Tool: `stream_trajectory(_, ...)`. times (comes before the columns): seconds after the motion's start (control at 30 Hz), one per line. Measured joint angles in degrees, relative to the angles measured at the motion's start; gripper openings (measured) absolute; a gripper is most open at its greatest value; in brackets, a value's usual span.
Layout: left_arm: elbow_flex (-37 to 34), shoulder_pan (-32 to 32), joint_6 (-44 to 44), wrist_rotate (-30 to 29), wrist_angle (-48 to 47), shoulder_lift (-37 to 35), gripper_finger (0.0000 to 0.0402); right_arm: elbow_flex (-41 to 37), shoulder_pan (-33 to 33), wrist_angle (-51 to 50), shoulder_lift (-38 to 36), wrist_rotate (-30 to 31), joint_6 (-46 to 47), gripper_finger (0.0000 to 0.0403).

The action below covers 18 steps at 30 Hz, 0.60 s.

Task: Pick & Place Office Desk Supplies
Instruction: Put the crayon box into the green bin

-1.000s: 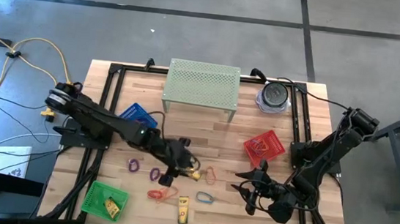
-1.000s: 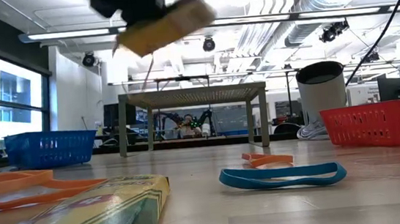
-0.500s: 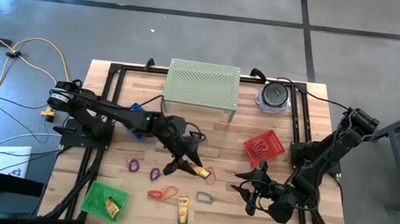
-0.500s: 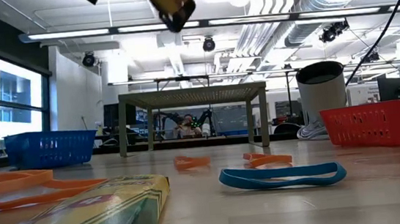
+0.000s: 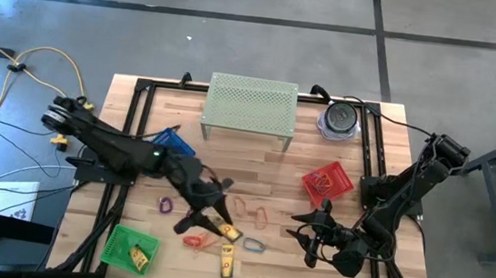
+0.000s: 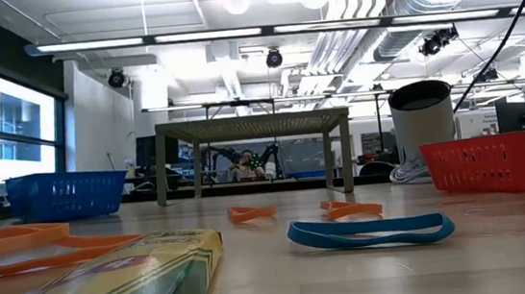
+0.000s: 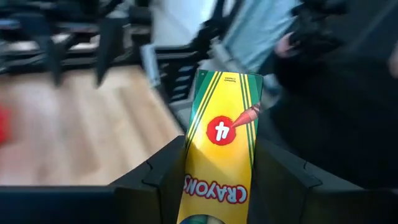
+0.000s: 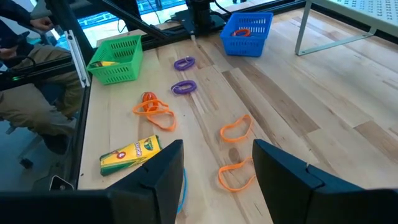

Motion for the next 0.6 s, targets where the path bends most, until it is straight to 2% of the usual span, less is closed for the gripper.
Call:
stream_trajectory(0.1, 0.22, -3.42, 0.16, -10.5, -9.87, -4.26, 0.0165, 0.0, 0.0, 0.02, 0.0, 0.01, 0.0, 0.0181)
stream_trajectory(0.17, 0.22, -6.37, -0.39, -20.68, -18.38, -6.56, 0.0165, -0.01, 0.0, -0.03, 0.0, 0.01, -0.01, 0.0181)
stream_trajectory(0.27, 0.22, -10.13, -5.83, -32.15, -28.99, -8.65, 0.0165, -0.02, 0.0, -0.06, 0.0, 0.02, -0.28, 0.0181)
stream_trajectory(0.37, 0.2, -13.04, -12.12, -33.89, -33.85, -9.31, 0.0165, -0.11, 0.0, -0.02, 0.0, 0.02, -0.28, 0.0181)
stream_trajectory(0.6, 0.2, -21.32, -22.72, -33.63, -34.75, -9.29, 0.0165, -0.17, 0.0, -0.02, 0.0, 0.5, -0.39, 0.0181)
